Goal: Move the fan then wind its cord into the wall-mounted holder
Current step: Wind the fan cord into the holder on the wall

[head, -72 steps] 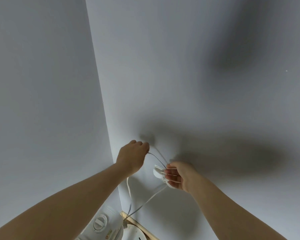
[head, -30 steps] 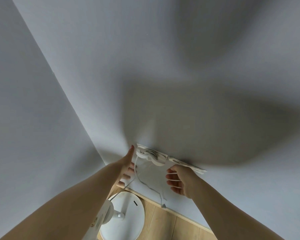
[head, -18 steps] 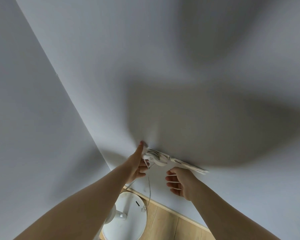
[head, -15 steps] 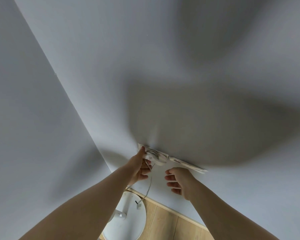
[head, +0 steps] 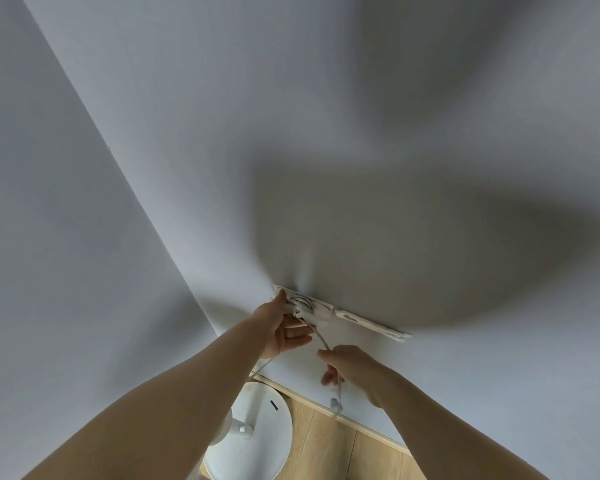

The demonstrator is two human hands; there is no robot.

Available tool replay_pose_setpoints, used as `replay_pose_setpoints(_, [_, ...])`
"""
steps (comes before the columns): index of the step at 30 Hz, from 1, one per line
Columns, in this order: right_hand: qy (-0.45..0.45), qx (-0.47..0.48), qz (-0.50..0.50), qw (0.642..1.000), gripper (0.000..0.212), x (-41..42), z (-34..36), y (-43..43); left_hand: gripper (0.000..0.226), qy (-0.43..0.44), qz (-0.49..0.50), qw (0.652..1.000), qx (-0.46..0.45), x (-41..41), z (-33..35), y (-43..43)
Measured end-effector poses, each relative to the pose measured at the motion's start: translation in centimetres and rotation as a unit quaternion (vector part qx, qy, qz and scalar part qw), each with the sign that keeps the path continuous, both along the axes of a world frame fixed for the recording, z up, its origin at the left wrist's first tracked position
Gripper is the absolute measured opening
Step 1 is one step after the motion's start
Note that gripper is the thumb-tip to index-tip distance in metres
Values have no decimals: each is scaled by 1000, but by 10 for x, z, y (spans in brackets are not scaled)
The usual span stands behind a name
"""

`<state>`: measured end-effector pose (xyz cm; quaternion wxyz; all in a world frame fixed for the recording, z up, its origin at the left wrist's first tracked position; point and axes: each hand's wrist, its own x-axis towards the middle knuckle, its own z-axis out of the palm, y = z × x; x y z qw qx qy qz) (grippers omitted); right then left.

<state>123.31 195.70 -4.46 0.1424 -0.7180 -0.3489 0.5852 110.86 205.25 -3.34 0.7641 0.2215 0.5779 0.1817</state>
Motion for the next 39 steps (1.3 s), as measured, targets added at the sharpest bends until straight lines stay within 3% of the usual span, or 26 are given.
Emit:
replay_pose_setpoints(3, [-20, -8, -10, 1000, 46, 12, -5, -7, 49, -1, -1, 1000, 5, 1, 0, -2])
replay_pose_setpoints(6, [-76, 8, -28, 997, 45, 33, -9, -12, 45, 19, 4, 1000, 16, 0, 0, -3])
replay_pose_setpoints(9, [-56, 19, -70, 996, 36, 45, -13, -19, 43, 132, -13, 987, 96, 2, 1, -6])
replay_pose_setpoints(10, [-63, 20, -73, 995, 33, 45, -13, -20, 45, 215, -36, 963, 157, 1, 0, -6])
replay_pose_setpoints(13, [-140, 29, -53, 988, 29, 42, -17, -21, 43, 426, -146, 820, 354, -6, 1, -14])
replay_pose_setpoints(16, [-290, 46, 6, 956, 40, 44, -13, -22, 29, 466, -187, 713, 489, -17, 6, -22])
replay_pose_setpoints(18, [-328, 52, 8, 943, 47, 47, -9, -21, 34, 465, -274, 634, 553, -22, 5, -23])
replay_pose_setpoints(22, [-223, 49, -143, 963, 31, 45, -1, -13, 49, 469, -374, 514, 613, -34, 5, -25])
replay_pose_setpoints(26, [-94, 44, -281, 954, 21, 40, 12, -16, 66, 490, -443, 414, 626, -43, 3, -33])
replay_pose_setpoints(27, [-69, 42, -302, 950, 23, 38, 17, -17, 68, 490, -453, 402, 627, -42, 2, -37])
replay_pose_setpoints(30, [4, 47, -356, 933, 24, 30, 28, -20, 69, 469, -478, 454, 587, -31, 1, -46])
replay_pose_setpoints(32, [56, 65, -377, 922, 23, 28, 35, -20, 68, 485, -499, 467, 545, -27, 6, -46])
replay_pose_setpoints(34, [92, 80, -380, 917, 22, 25, 43, -18, 69, 481, -520, 467, 529, -25, 15, -44])
replay_pose_setpoints(39, [118, 121, -341, 925, 21, 13, 71, -12, 68, 439, -542, 534, 478, -27, 32, -35])
